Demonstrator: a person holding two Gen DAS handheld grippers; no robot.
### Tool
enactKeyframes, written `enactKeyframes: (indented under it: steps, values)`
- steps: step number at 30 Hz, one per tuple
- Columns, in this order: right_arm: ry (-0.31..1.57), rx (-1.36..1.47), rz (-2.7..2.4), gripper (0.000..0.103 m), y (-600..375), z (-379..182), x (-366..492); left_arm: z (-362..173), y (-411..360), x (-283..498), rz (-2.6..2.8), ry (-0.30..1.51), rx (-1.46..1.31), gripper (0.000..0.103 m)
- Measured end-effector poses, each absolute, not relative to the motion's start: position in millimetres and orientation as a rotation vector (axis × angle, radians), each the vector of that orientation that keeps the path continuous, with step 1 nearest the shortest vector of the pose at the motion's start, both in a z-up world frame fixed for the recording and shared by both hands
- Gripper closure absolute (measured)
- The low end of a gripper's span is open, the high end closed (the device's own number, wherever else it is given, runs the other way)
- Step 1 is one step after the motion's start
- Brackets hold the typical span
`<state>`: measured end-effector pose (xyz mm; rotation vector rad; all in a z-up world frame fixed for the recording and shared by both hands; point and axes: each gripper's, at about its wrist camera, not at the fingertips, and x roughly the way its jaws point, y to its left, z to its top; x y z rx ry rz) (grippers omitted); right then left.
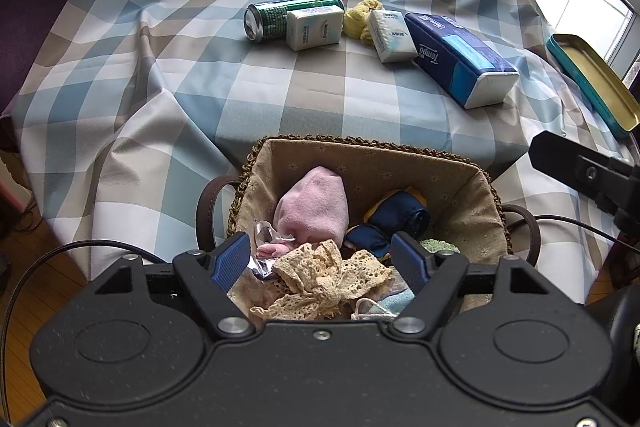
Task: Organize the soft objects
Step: 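Open the left tool to drop the lace cloth while right lowers the bundle, then open the right tool to release the cloth bundle into the basket, then move both tools back over the table toward the yellow towel and can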
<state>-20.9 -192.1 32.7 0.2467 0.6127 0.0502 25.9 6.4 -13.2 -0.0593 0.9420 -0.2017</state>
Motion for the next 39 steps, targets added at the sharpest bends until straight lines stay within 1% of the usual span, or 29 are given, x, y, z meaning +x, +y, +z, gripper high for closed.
enactKeyframes:
  steps: [22, 39]
  values:
    - [0.634, 0.248, 0.048, 0.033, -192.0, 27.8, -21.2, -12.2, 4.6, 23.3, -0.200, 0.934, -0.058, 0.030]
    - [0.622, 0.239, 0.043, 0.029, -192.0, 32.0, -28.0, -2.5, 8.7, 18.4, -0.202, 0.888, -0.052, 0.029]
